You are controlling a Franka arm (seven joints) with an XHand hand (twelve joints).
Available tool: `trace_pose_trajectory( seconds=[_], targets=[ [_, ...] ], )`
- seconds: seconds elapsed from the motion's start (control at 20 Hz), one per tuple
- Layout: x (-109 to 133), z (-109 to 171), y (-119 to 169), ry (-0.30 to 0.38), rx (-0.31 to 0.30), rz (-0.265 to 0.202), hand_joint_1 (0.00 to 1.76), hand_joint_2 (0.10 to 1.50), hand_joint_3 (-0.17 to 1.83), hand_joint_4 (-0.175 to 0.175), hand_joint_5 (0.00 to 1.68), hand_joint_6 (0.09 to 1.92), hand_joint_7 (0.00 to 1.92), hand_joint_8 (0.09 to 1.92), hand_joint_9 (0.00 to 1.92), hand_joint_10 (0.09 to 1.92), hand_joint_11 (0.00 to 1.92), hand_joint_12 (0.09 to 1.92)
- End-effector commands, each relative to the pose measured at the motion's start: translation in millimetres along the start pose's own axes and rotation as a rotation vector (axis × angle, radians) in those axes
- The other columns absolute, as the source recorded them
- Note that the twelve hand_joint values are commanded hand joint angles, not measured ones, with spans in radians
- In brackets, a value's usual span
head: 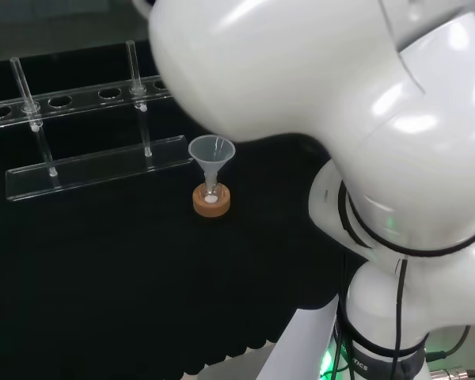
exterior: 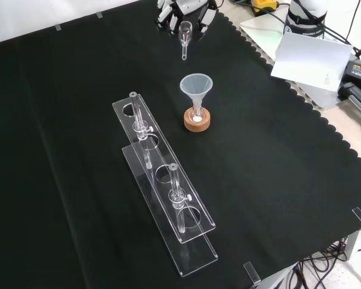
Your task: Pour all the NaCl from the weighing funnel into the round-bottom flask.
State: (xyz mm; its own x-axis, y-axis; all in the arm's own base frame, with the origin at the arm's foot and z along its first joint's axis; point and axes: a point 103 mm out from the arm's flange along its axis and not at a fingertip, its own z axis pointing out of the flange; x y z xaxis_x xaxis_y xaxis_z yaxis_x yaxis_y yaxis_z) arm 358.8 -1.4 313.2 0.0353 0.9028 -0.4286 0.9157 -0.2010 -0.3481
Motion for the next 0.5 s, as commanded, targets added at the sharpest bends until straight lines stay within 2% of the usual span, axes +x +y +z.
trace_pose_trajectory(
  seconds=[0.05,0.2,0.5],
  targets=[
    [-7.8,9.5,-1.9,0.267,-0.059,-0.022,1.13,1.03,-0.17,0.175,1.44,0.23,0.53,0.65,0.91,0.3,0.76,1.03],
    [-12.5,10.8,-2.6,0.356,-0.077,-0.023,1.13,1.03,-0.17,0.175,1.44,0.23,0.53,0.65,0.91,0.3,0.76,1.03],
    [-16.0,11.9,-2.9,0.423,-0.11,-0.023,1.13,1.03,-0.17,0.175,1.44,0.23,0.53,0.65,0.91,0.3,0.75,1.03]
  ],
)
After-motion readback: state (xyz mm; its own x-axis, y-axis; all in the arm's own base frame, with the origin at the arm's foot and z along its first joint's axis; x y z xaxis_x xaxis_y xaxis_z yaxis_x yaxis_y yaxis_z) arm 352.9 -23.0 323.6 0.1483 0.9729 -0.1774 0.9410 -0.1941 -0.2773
